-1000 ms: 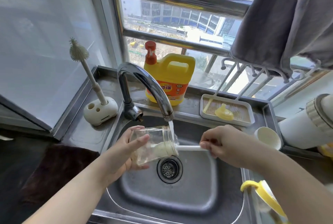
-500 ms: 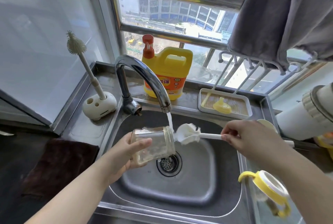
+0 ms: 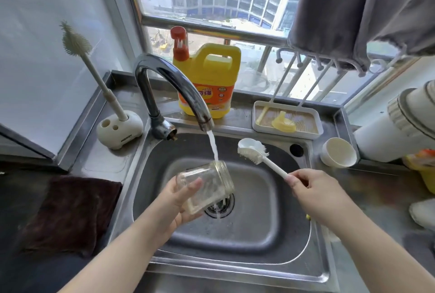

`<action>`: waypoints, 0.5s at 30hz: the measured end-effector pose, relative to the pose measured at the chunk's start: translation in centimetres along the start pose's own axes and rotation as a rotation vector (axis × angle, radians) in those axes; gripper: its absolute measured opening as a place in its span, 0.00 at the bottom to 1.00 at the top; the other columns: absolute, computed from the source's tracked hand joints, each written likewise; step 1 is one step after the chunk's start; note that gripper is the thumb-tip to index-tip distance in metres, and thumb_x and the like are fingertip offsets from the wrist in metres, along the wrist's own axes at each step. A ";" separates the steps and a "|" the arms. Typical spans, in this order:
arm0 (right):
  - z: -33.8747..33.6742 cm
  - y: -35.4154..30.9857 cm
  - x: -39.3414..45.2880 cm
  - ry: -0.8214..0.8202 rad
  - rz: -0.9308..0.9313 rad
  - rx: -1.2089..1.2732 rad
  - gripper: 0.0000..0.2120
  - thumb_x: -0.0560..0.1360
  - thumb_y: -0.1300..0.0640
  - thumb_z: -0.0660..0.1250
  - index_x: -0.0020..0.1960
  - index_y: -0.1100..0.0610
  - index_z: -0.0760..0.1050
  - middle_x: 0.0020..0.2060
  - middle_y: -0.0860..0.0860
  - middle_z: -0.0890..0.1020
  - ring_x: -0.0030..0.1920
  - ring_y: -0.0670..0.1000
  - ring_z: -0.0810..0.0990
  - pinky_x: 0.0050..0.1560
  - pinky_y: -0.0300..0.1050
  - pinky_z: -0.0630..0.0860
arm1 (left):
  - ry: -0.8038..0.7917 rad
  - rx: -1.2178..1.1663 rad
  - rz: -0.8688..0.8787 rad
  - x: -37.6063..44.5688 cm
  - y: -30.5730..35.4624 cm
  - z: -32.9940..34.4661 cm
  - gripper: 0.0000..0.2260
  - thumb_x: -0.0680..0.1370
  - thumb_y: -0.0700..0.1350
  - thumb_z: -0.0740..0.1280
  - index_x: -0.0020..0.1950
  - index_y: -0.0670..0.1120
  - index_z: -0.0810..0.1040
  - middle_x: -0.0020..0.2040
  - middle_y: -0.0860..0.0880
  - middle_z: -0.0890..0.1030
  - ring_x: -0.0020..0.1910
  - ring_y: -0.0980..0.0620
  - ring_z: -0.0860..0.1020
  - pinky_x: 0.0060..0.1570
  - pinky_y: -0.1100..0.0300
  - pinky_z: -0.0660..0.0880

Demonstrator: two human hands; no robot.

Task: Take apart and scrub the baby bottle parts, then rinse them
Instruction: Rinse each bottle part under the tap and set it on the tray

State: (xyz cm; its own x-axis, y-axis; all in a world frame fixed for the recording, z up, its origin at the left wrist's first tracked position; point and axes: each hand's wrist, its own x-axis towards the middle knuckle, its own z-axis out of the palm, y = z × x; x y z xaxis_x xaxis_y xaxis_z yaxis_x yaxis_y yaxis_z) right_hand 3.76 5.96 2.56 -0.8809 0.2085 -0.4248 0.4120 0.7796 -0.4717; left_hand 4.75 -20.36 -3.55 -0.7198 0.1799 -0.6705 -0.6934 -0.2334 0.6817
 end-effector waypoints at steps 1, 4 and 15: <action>0.0 0.3 0.0 0.010 0.007 0.000 0.07 0.79 0.51 0.60 0.45 0.48 0.76 0.32 0.46 0.77 0.37 0.51 0.76 0.44 0.47 0.77 | 0.022 0.046 0.019 0.1 -0.1 0.2 0.29 0.65 0.50 0.76 0.63 0.47 0.71 0.55 0.46 0.81 0.50 0.48 0.83 0.51 0.50 0.80; 0.0 1.0 -0.3 0.022 0.006 0.008 0.06 0.78 0.51 0.61 0.45 0.47 0.76 0.31 0.44 0.76 0.39 0.52 0.77 0.46 0.46 0.77 | 0.095 0.241 0.046 0.6 -0.6 1.1 0.47 0.56 0.59 0.81 0.70 0.48 0.66 0.60 0.50 0.78 0.56 0.51 0.78 0.59 0.49 0.75; -0.8 3.6 -1.7 0.063 0.062 0.133 0.05 0.75 0.48 0.65 0.40 0.43 0.75 0.33 0.44 0.80 0.41 0.48 0.80 0.45 0.44 0.75 | 0.051 0.369 0.135 1.9 -2.9 7.6 0.35 0.64 0.50 0.78 0.65 0.57 0.63 0.62 0.54 0.71 0.58 0.56 0.73 0.60 0.58 0.68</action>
State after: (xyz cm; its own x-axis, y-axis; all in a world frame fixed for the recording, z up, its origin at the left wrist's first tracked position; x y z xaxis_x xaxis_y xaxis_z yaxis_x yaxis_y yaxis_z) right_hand 6.58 8.92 2.23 -0.8637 0.2939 -0.4094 0.4900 0.6796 -0.5459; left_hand 5.19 -12.09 -4.58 -0.8092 0.1212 -0.5749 -0.5648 0.1093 0.8180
